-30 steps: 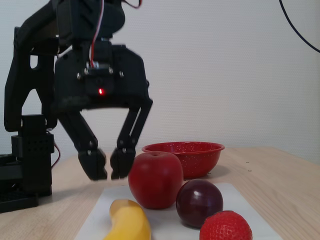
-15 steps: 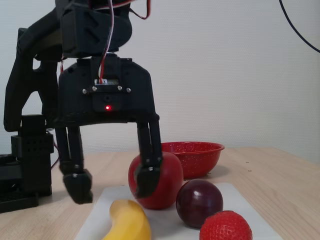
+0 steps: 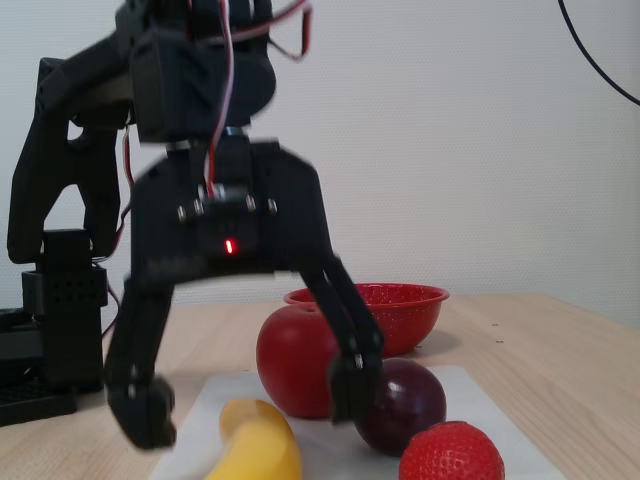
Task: Grasp the banana and put it in the red bowl.
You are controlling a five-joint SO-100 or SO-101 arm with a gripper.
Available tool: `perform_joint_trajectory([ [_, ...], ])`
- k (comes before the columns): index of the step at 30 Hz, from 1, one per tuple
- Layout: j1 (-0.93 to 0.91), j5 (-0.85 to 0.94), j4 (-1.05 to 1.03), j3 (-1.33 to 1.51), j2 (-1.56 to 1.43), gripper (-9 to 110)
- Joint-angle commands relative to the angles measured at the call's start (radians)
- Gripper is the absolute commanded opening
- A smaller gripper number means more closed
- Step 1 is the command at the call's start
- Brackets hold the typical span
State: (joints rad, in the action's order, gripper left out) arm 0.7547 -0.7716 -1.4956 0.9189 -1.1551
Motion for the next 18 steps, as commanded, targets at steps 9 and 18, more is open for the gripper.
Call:
perform_joint_trajectory([
  [9, 0.008, -0.021, 0.075, 0.014, -0.041, 54],
  [18, -0.009, -0.009, 0.078, 0.028, -0.032, 42],
])
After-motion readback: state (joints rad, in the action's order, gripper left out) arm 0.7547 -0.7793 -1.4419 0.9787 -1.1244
